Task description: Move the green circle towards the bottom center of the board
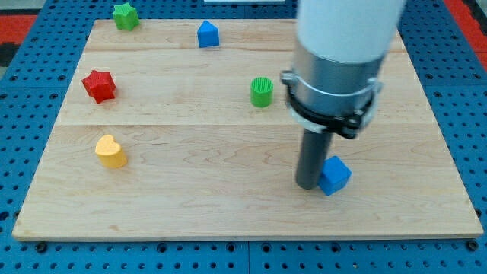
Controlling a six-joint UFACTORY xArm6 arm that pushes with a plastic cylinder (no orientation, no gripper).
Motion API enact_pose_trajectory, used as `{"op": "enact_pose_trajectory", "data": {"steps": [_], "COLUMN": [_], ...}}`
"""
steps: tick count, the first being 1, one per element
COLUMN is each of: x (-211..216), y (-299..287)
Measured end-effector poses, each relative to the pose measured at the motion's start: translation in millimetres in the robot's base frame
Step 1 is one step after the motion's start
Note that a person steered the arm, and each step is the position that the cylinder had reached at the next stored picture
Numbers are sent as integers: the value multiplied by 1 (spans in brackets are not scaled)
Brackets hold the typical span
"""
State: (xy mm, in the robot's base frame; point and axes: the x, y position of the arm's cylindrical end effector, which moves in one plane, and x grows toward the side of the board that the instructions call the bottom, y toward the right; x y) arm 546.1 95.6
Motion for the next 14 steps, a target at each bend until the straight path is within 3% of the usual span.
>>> {"op": "enact_pose_trajectory", "data": {"steps": [1,2,3,8,9,10,14], "x": [-2,-36,-57,-69,-71,-99,-131], "y": [-1,-39,-38,-38,-28,13,10]}}
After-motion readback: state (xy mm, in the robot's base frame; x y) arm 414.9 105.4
